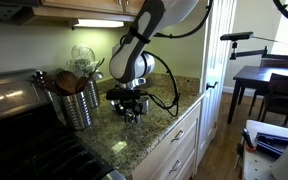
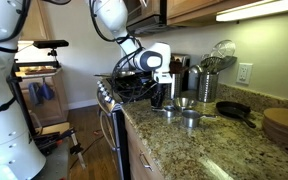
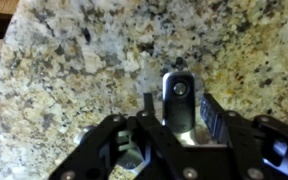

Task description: Stack the cups

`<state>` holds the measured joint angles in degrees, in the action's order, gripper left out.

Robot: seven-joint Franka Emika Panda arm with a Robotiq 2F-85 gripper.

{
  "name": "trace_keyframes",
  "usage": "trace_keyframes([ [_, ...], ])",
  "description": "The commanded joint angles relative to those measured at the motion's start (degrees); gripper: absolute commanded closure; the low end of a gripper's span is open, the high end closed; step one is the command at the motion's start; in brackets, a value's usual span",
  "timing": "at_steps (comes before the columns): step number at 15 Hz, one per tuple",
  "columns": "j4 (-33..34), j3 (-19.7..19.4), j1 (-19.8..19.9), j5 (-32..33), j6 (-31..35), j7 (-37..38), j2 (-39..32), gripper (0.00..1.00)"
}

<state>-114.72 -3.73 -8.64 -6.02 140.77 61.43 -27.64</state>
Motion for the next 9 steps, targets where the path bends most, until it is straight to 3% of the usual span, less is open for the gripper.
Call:
trace_keyframes([
  [1,-0.71,0.14,0.26,-0.85,1.15,0.95,0.4,0.63],
  [9,-1.54,-0.33,-0.09,-0.12,0.67,1.5,1.39,0.64],
])
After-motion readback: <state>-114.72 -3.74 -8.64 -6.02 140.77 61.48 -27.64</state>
